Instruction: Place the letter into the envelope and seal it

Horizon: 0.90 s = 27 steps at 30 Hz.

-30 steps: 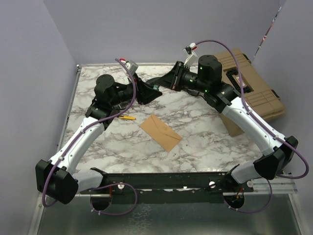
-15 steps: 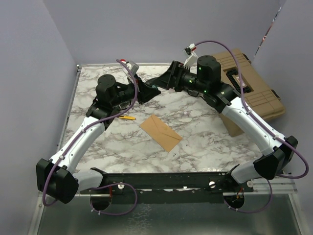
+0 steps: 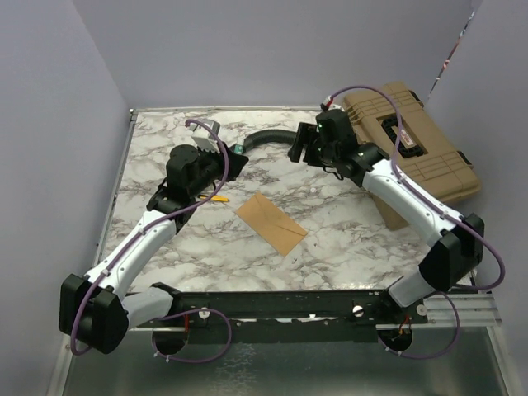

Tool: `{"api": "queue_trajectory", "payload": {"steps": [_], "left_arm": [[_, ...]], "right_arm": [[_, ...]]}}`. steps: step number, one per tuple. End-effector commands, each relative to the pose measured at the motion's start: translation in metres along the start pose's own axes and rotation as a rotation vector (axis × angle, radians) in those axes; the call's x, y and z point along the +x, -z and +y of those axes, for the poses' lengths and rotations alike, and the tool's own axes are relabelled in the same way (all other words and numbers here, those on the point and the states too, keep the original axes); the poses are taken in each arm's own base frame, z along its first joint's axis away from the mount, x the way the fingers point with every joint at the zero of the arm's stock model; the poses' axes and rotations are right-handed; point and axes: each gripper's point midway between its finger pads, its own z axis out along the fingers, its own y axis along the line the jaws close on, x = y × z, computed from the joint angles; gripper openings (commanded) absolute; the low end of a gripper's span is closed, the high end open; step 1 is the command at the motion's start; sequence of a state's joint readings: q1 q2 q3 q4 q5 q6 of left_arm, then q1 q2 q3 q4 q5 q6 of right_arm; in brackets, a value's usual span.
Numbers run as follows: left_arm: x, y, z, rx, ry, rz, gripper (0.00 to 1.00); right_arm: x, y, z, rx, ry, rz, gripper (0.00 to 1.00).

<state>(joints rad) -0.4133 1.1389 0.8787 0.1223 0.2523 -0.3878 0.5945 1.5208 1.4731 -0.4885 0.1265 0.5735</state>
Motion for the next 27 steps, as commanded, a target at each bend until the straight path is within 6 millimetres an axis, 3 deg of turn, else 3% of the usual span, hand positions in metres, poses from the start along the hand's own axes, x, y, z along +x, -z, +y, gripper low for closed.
{"api": "queue_trajectory", "payload": {"steps": [1,6,13,27], "left_arm": [[-0.008,0.006,0.014,-0.091,0.007,-0.051,0.0],[-0.005,0.004,0.013,-0.079,0.019,-0.042,0.0],[-0.003,0.003,0.009,-0.051,0.016,-0.039,0.0],[-0.005,0.003,0.002,-0.016,0.013,-0.043,0.0]], "right_arm": [[0.071,-0.029,-0.097,0.337,0.116,0.193,0.75],[0.111,-0.055,-0.115,0.354,0.159,0.313,0.73],[0.136,-0.08,-0.144,0.467,0.148,0.407,0.72],[0.154,-0.107,-0.167,0.463,0.156,0.417,0.55]]}}
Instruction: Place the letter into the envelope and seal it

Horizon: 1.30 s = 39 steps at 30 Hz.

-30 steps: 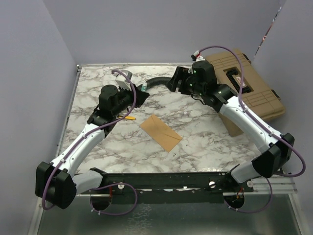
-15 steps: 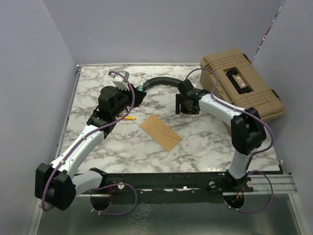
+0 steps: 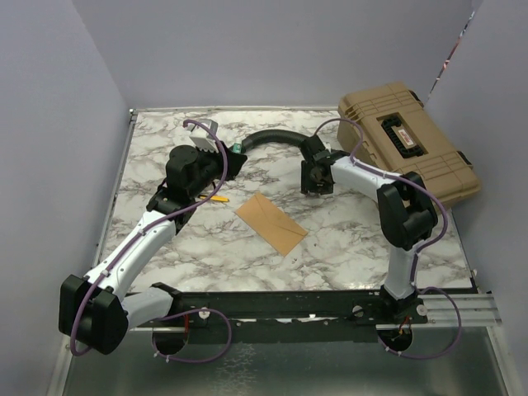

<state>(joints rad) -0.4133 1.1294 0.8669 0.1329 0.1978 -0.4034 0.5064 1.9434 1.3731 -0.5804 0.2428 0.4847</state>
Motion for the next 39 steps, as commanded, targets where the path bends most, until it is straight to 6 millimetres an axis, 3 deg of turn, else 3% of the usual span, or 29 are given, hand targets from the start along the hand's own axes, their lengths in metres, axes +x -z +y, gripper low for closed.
{"api": "queue_trajectory", "payload": {"steps": [1,6,10,14,26,32,35,39], "left_arm": [[-0.002,0.002,-0.006,0.033,-0.001,-0.016,0.0],[-0.003,0.001,-0.006,0.038,-0.002,-0.017,0.0],[-0.001,0.0,-0.007,0.042,-0.003,-0.011,0.0],[0.0,-0.001,-0.007,0.046,-0.001,-0.008,0.0],[0.0,-0.003,-0.014,0.088,0.004,-0.008,0.0],[0.011,-0.003,-0.025,0.176,-0.052,0.039,0.0],[0.031,-0.001,-0.038,0.296,-0.108,0.133,0.0],[0.052,0.011,-0.058,0.479,-0.189,0.224,0.0]], "right_arm": [[-0.005,-0.013,-0.003,0.001,0.02,-0.036,0.55],[-0.008,-0.021,-0.005,-0.012,0.006,-0.041,0.52],[-0.013,-0.021,-0.008,0.001,0.01,-0.06,0.34],[-0.016,-0.013,-0.006,-0.02,0.023,-0.065,0.1],[-0.019,0.018,-0.001,-0.087,0.031,-0.058,0.07],[-0.04,0.068,0.021,-0.255,0.041,-0.127,0.01],[-0.053,0.108,0.047,-0.443,0.08,-0.175,0.0],[-0.062,0.178,0.082,-0.739,0.143,-0.247,0.0]]}}
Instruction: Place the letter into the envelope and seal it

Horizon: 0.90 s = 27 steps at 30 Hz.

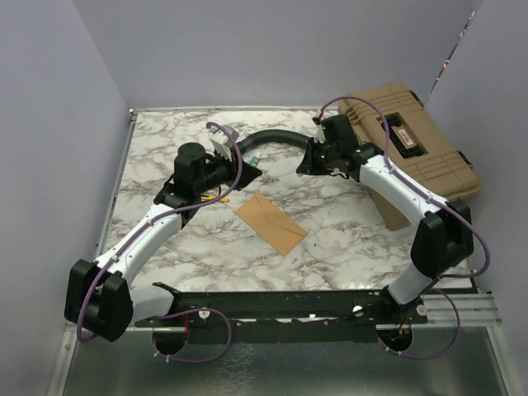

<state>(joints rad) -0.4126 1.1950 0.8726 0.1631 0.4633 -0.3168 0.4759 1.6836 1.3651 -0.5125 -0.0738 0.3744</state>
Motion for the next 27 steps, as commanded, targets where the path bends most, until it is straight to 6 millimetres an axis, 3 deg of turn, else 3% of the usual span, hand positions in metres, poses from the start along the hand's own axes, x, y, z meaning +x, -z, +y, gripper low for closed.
{"api": "queue_trajectory", "payload": {"steps": [1,4,8,15,27], "left_arm": [[0.024,0.009,-0.034,0.251,-0.14,0.108,0.0],[0.023,0.015,-0.033,0.249,-0.232,0.083,0.0],[0.018,0.021,-0.037,0.263,-0.298,0.057,0.0],[0.02,0.02,-0.043,0.3,-0.284,0.065,0.0],[0.013,0.022,-0.05,0.323,-0.279,0.034,0.0]], "right_arm": [[-0.032,0.064,0.079,-0.415,0.087,-0.097,0.0],[-0.037,0.103,0.115,-0.633,0.111,-0.131,0.0],[-0.04,0.134,0.141,-0.801,0.11,-0.12,0.0],[-0.044,0.148,0.151,-0.864,0.105,-0.128,0.0],[-0.043,0.144,0.155,-0.908,0.079,-0.115,0.0]]}}
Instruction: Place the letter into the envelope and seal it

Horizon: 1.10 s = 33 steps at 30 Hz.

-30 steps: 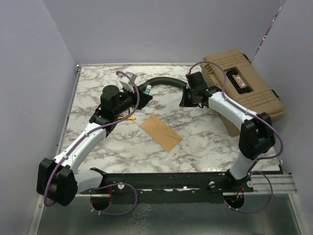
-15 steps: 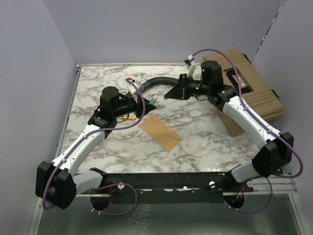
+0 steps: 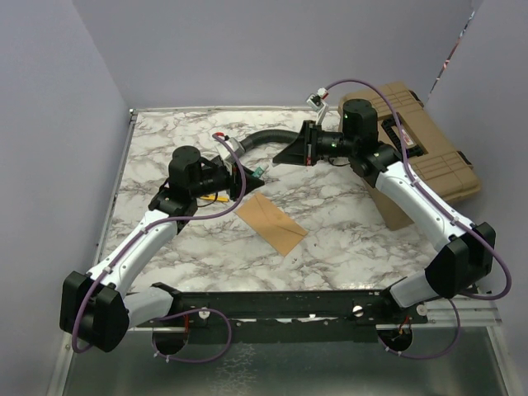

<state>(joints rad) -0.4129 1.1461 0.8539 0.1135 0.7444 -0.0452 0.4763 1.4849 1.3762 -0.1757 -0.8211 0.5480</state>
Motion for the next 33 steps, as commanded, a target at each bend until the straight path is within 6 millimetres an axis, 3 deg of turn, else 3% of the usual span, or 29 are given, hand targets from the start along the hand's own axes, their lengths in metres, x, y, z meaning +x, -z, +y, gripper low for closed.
{"api": "queue_trajectory", "payload": {"steps": [1,11,23,33], "left_arm": [[-0.008,0.0,-0.01,0.049,-0.025,-0.037,0.0],[-0.012,-0.003,-0.012,0.065,-0.013,-0.053,0.0],[-0.012,-0.004,-0.01,0.058,-0.012,-0.056,0.0],[-0.008,-0.003,-0.018,0.121,-0.042,0.003,0.0]], "right_arm": [[0.001,-0.003,-0.001,-0.028,-0.013,0.009,0.0],[0.006,-0.01,-0.01,-0.031,-0.062,0.018,0.0],[0.001,-0.015,0.005,-0.155,-0.106,0.0,0.0],[0.019,-0.014,0.005,-0.183,-0.112,0.143,0.0]]}}
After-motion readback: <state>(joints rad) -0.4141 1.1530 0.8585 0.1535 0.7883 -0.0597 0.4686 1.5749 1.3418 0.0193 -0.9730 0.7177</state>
